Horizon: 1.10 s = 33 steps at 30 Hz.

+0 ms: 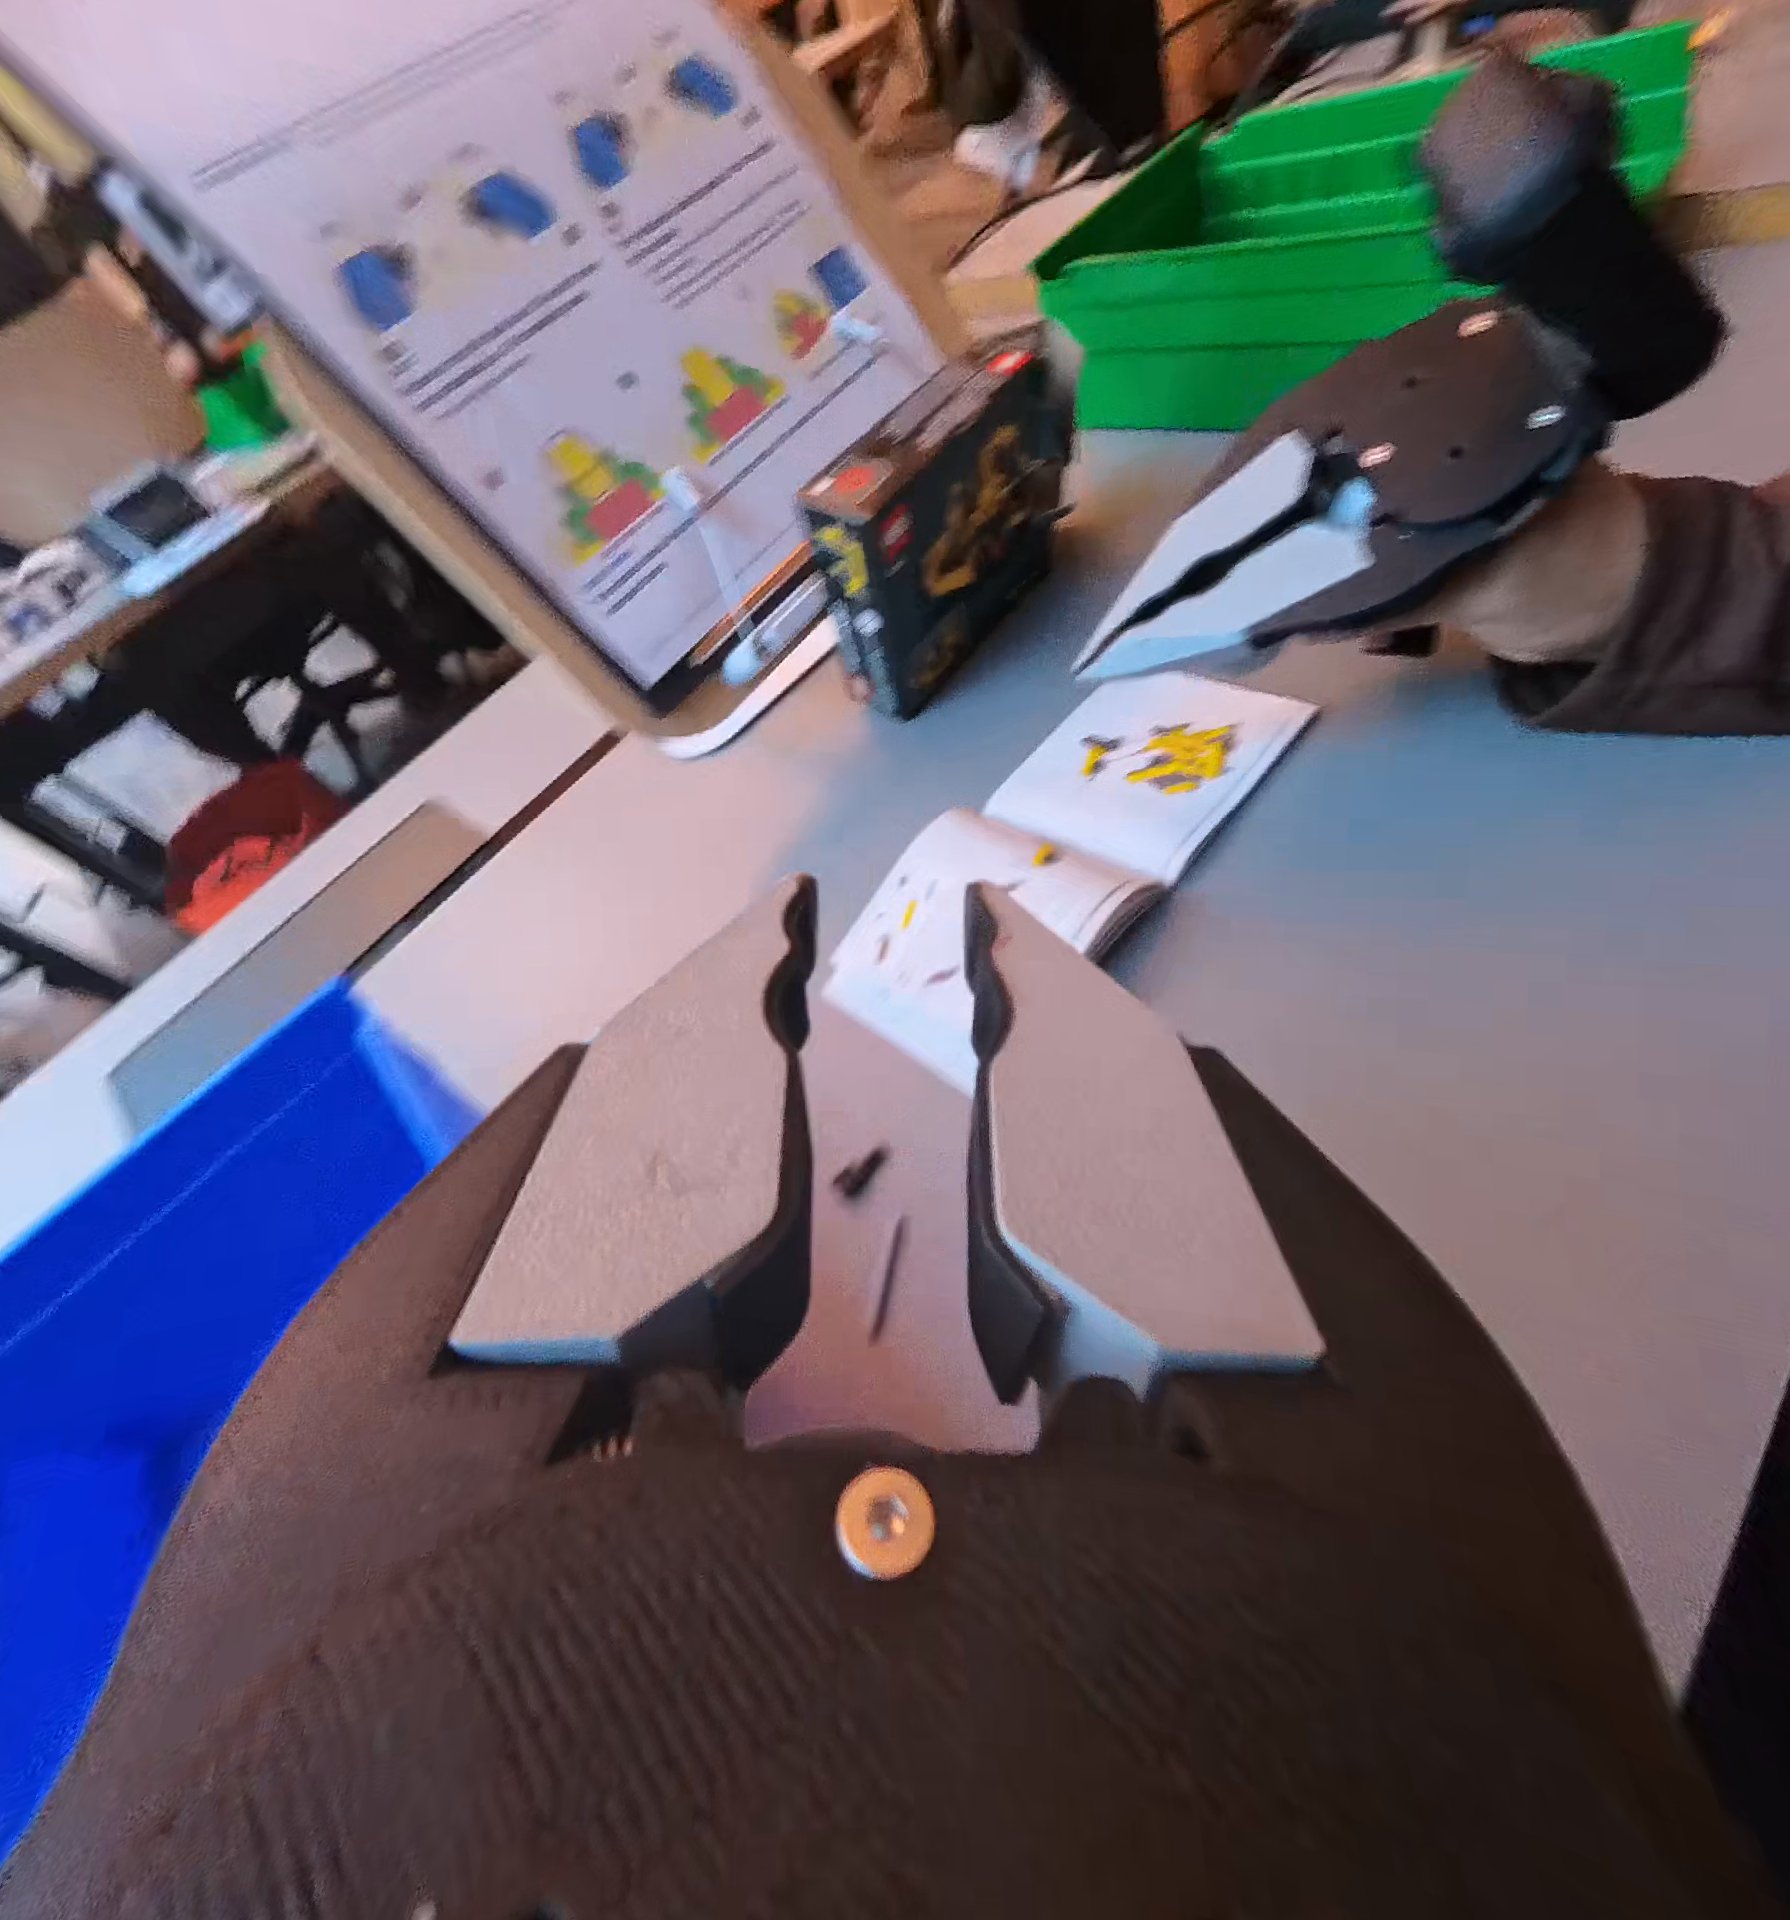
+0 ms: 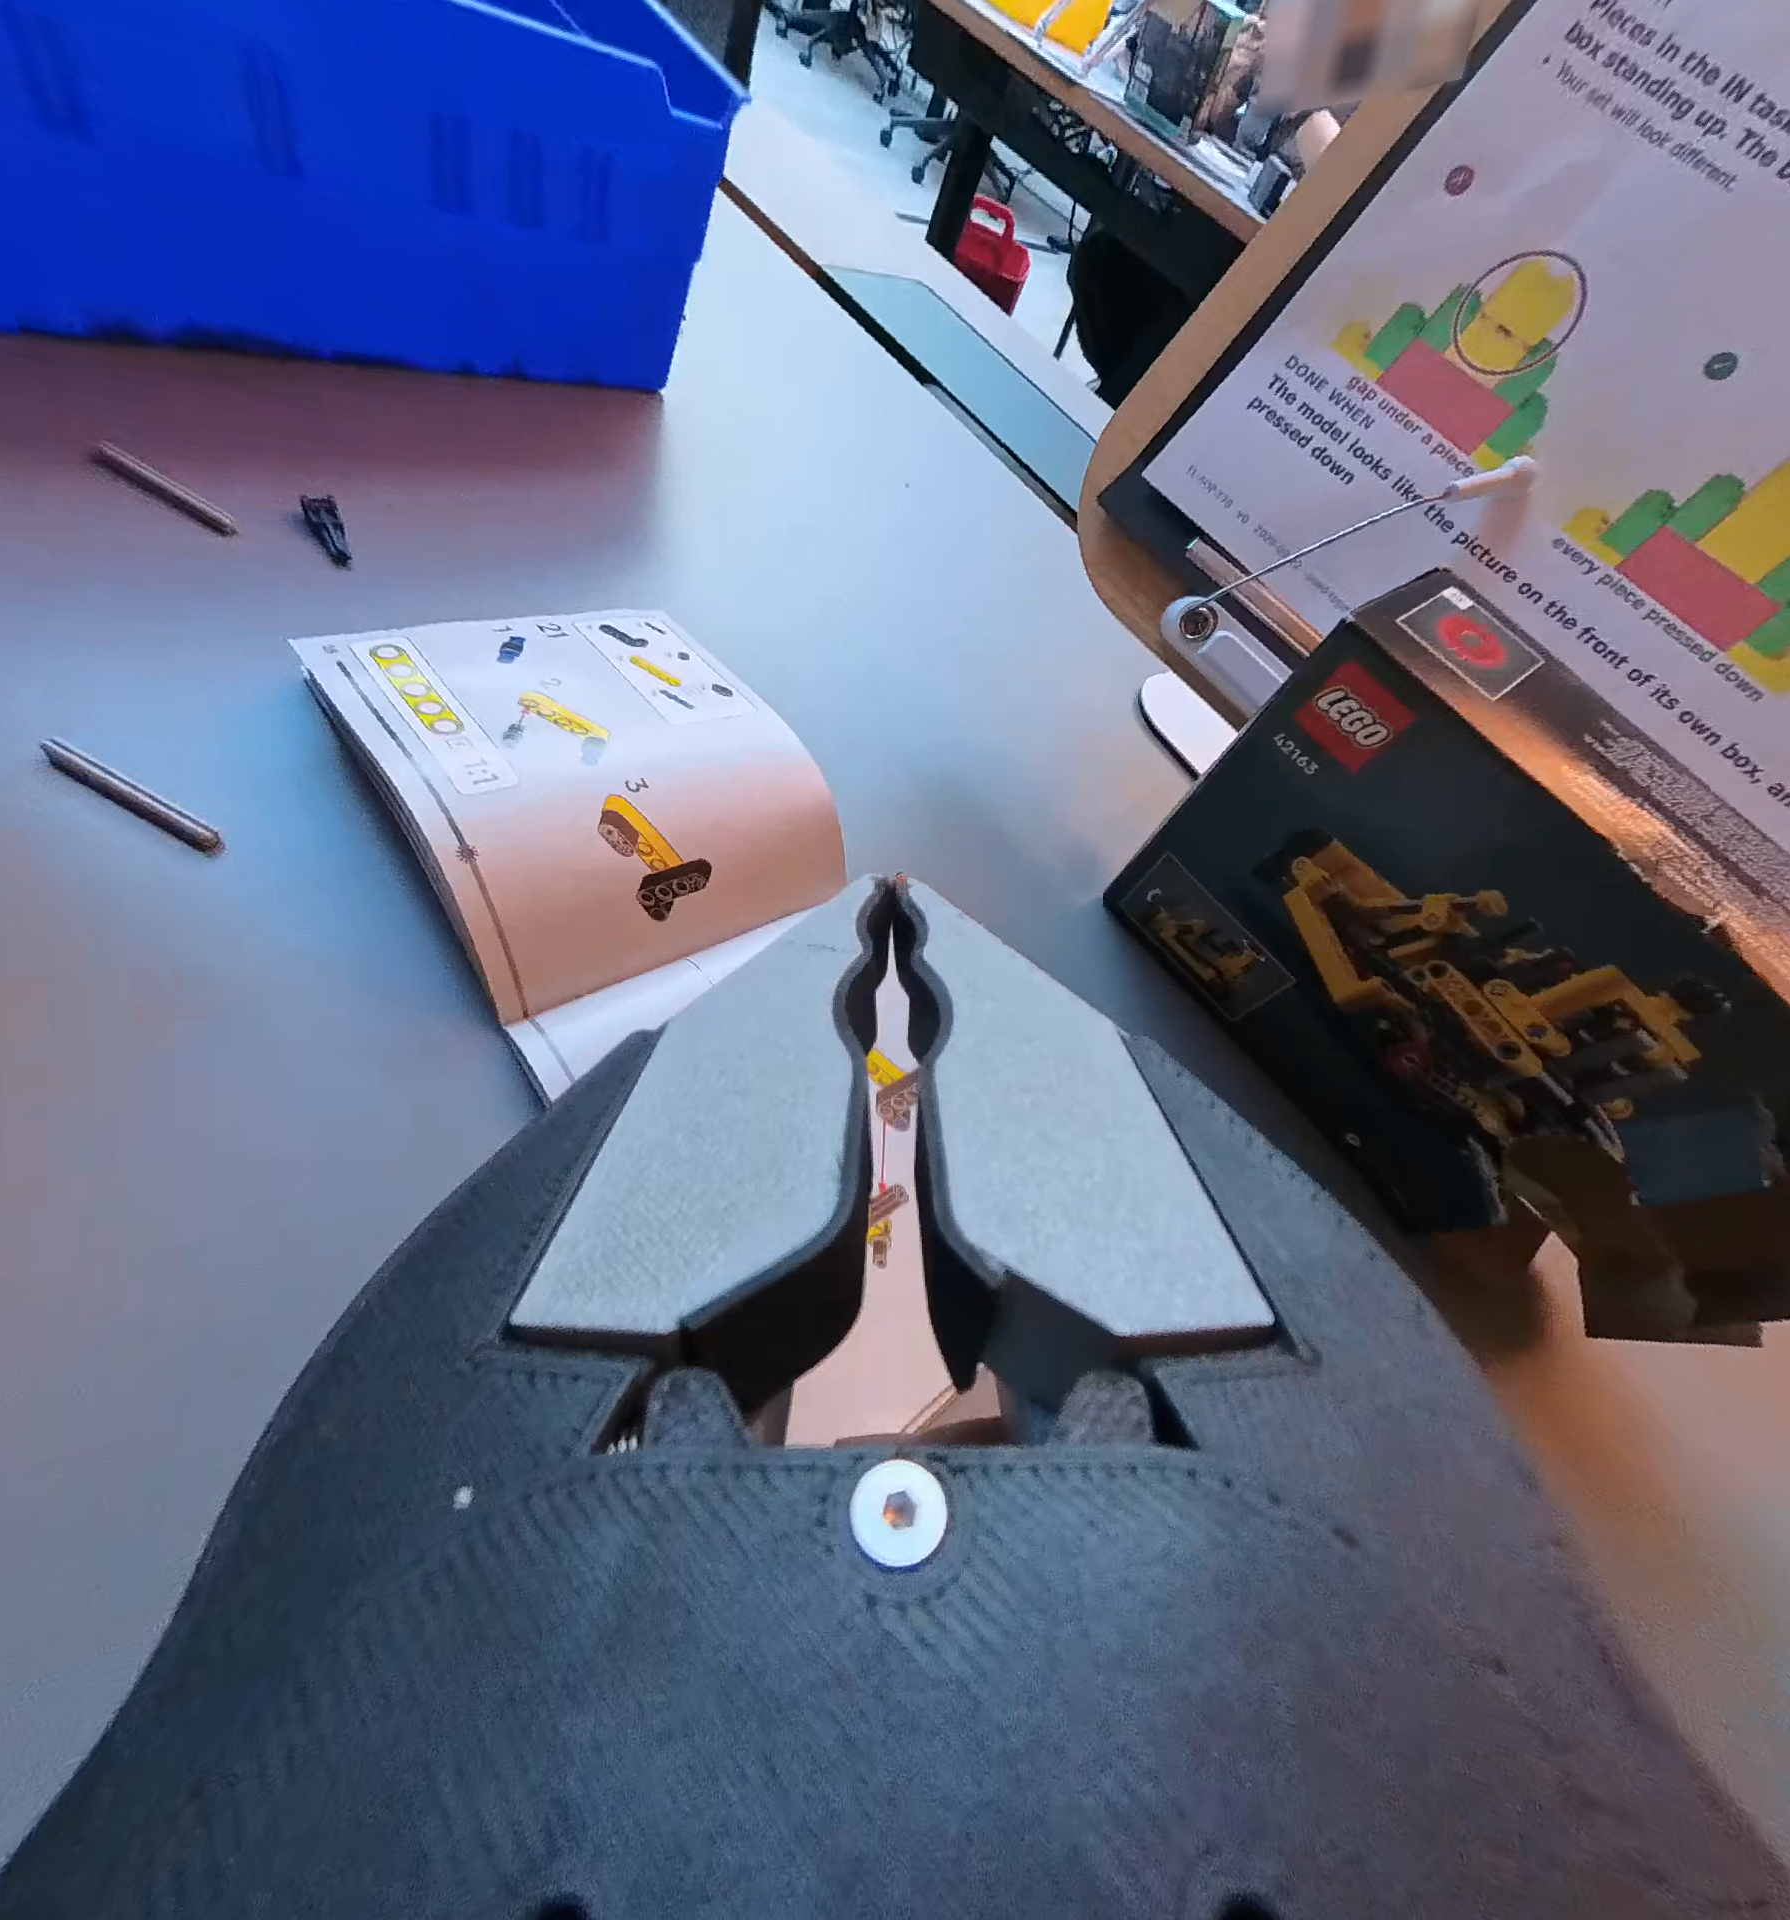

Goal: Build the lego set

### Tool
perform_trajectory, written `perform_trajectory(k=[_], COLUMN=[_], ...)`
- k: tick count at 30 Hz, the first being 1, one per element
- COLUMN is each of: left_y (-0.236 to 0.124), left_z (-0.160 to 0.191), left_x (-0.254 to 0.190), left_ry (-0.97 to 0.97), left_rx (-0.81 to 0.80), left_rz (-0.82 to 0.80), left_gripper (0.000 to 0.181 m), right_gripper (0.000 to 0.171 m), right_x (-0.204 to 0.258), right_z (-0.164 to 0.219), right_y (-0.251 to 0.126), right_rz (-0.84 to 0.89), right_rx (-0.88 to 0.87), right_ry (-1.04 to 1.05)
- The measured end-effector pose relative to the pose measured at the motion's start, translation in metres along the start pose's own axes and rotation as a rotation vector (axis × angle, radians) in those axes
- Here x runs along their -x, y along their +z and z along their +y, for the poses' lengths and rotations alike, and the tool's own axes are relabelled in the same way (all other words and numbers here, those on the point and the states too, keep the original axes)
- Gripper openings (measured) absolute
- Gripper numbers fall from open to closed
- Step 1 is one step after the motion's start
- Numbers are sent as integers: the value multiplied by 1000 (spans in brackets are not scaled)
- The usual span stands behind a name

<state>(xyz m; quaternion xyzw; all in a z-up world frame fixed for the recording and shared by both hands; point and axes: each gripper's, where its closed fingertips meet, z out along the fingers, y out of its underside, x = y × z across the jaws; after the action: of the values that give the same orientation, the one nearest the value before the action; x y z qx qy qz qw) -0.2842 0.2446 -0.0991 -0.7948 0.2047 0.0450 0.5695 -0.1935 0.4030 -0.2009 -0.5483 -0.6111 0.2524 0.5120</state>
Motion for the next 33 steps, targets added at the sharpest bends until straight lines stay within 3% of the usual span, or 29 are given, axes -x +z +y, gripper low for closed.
perform_trajectory(k=[1,7,16,24,28,31,33], left_y=[-10,-46,-57,-22,-30,-32,-33], left_z=[6,53,99,59,28,48,78], left_x=[17,83,132,168,185,191,204], left_ry=[-23,-165,-117,-127,-243,-330,-360], left_rx=[31,162,304,-11,-236,-254,-191], left_rz=[-37,-180,-277,-302,-192,-150,-226], left_gripper=[27,35,31,26,27,28,28], right_gripper=[0,0,0,0,0,0,0], right_x=[-1,-7,8,26,18,6,-2], right_z=[-1,-6,-7,-12,-19,-25,-26], right_y=[-1,-9,-10,-4,-6,-7,-6], right_rz=[2,15,-94,-113,-56,6,40], right_rx=[-1,-14,-20,-58,-118,-166,-180], right_ry=[2,53,151,20,-14,-8,9])
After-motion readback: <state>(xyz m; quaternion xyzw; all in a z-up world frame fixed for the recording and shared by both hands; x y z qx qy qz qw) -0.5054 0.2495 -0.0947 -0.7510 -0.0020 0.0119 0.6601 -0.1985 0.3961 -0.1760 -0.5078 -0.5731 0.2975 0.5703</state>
